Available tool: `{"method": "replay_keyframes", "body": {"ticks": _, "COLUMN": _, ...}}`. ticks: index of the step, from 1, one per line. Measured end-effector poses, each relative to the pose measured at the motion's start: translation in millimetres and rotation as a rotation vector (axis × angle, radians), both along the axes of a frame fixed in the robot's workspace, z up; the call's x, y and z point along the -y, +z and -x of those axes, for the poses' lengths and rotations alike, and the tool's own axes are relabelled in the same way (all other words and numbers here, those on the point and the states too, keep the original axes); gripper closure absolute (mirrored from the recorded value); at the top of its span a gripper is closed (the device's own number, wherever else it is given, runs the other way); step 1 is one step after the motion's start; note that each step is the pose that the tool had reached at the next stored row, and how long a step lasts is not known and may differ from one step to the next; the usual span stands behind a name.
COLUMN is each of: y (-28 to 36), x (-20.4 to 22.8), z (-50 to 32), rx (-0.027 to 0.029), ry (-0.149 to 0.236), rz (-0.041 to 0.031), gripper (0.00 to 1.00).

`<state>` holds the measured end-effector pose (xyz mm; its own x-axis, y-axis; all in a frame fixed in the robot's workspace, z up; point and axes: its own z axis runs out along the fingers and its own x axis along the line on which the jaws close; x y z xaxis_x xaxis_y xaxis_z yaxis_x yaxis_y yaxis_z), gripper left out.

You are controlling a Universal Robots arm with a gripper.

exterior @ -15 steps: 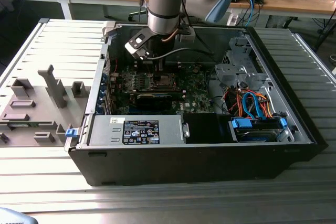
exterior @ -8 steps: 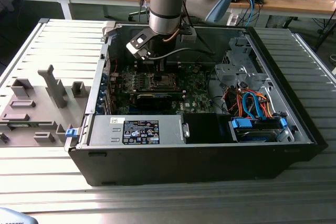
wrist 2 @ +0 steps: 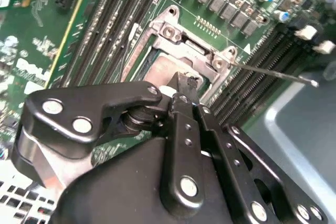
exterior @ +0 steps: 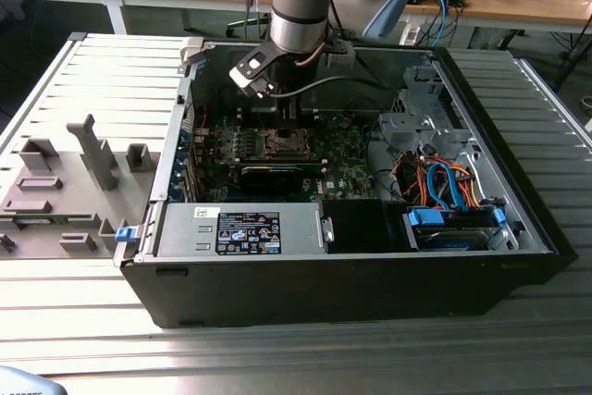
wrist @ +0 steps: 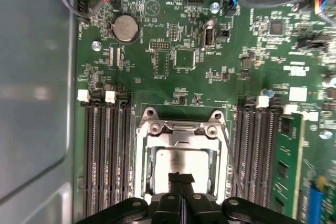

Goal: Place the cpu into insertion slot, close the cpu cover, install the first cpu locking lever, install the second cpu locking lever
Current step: 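Close the cpu cover, then install the first cpu locking lever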

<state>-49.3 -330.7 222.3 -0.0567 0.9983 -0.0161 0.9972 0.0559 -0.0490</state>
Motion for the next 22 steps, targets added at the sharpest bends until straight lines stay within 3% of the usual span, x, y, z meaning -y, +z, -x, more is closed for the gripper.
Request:
{"method": "replay_keyframes", "body": {"ticks": 4, "y": 21.3, "x": 0.0, "z": 0.0, "rx": 0.0, "ry": 0.0, "rz": -0.0001, "gripper": 0.89}}
{"method": "replay_keyframes", "body": {"ticks": 7, "y": 31.8, "x": 0.0, "z": 0.0, "rx": 0.0, "ry": 0.0, "rz": 0.0, "gripper": 0.89}}
{"method": "replay_keyframes", "body": {"ticks": 22, "y": 33.1, "x": 0.0, "z": 0.0, "rx": 0.0001, "ry": 0.0, "rz": -0.0001, "gripper": 0.89}}
